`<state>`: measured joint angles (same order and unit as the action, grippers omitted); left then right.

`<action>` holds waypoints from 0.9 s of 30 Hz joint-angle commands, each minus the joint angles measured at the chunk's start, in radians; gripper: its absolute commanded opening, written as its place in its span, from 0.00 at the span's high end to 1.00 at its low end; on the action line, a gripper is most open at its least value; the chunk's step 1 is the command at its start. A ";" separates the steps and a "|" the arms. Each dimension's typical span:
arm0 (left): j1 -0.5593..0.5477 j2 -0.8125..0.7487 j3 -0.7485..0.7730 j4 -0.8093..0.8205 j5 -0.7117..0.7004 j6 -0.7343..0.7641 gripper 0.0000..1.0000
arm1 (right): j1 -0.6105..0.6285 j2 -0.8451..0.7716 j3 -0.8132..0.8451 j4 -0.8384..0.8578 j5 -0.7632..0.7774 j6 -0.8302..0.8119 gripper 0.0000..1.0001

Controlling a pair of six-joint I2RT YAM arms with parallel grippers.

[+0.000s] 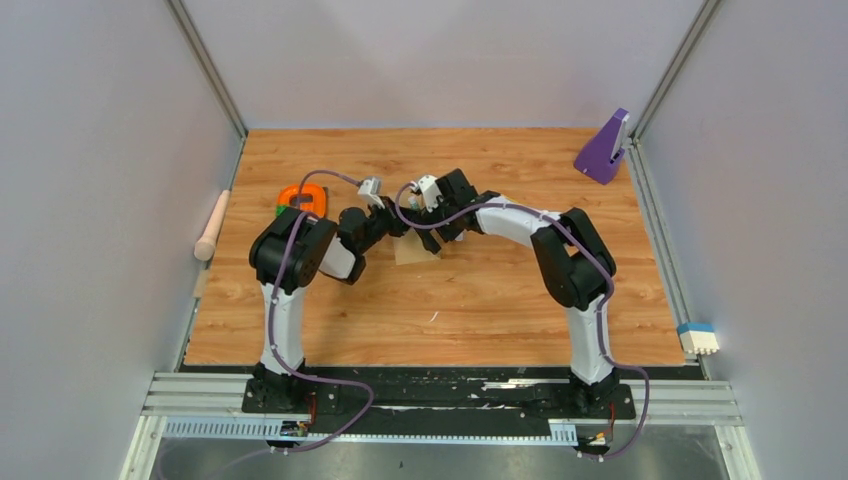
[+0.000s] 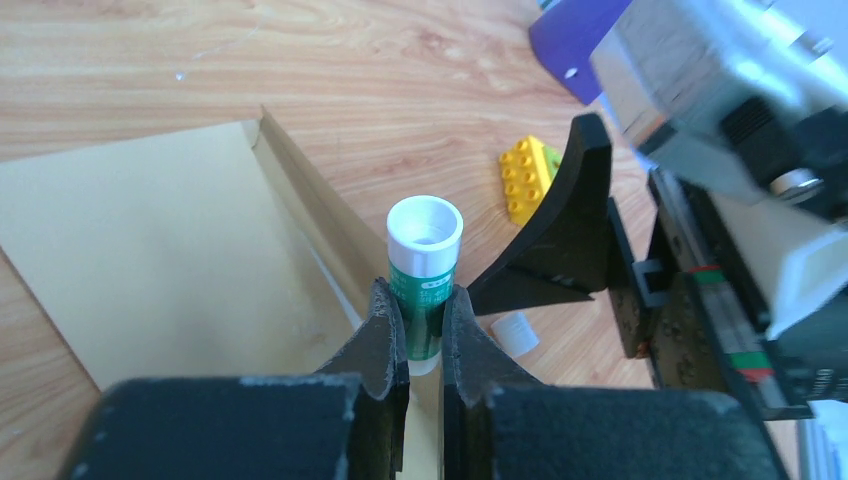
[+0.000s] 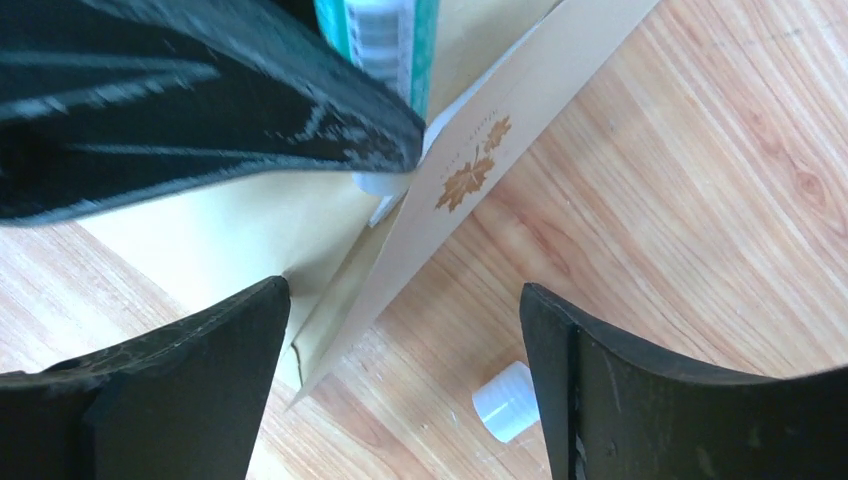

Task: Place the letter into the envelope and seal it
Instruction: Paint the envelope at the center of the board.

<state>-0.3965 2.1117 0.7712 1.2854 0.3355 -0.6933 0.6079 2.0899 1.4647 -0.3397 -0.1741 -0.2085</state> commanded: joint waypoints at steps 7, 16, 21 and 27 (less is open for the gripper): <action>0.024 -0.036 -0.003 0.129 0.044 -0.068 1.00 | -0.037 -0.077 -0.044 -0.003 -0.009 -0.007 0.43; 0.025 -0.019 -0.021 0.103 0.030 -0.028 1.00 | -0.035 -0.141 -0.086 -0.008 0.014 -0.036 0.55; 0.027 -0.057 -0.050 0.063 0.027 0.018 1.00 | -0.039 -0.169 -0.114 -0.017 0.019 -0.038 0.63; 0.031 -0.072 -0.055 0.021 -0.006 0.061 1.00 | -0.039 -0.177 -0.137 -0.019 0.012 -0.032 0.76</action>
<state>-0.3748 2.0968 0.7181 1.2968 0.3580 -0.6895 0.5724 1.9591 1.3445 -0.3603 -0.1661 -0.2394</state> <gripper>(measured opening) 0.084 0.279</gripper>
